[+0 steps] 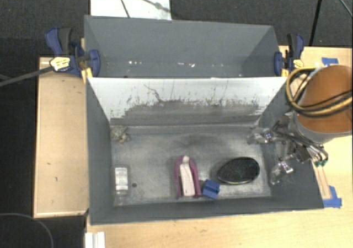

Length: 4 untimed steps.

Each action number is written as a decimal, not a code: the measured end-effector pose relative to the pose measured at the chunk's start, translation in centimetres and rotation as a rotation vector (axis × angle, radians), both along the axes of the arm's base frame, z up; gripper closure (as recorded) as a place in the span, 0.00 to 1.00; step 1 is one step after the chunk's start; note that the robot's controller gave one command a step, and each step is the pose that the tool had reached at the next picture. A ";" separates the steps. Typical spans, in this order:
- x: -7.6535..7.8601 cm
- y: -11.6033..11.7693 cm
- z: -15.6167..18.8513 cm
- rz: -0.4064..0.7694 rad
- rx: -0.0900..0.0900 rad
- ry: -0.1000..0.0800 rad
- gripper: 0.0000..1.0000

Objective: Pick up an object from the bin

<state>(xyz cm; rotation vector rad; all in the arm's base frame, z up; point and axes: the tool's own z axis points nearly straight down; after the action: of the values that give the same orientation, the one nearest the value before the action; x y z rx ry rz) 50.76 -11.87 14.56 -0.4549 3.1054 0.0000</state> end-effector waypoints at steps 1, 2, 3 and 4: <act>-2.2 5.2 -7.3 0.151 -0.002 -0.021 0.00; -2.7 5.0 -7.4 0.152 0.000 -0.001 1.00; -2.0 4.4 4.1 0.367 -0.003 -0.003 1.00; -1.6 5.0 12.7 0.362 -0.004 -0.007 1.00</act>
Offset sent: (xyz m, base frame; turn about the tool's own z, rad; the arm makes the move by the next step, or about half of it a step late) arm -0.0286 0.0497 -0.0749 -0.1517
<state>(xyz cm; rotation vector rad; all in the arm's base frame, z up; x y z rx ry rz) 49.20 -6.83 27.23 -1.0043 2.9666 -0.0063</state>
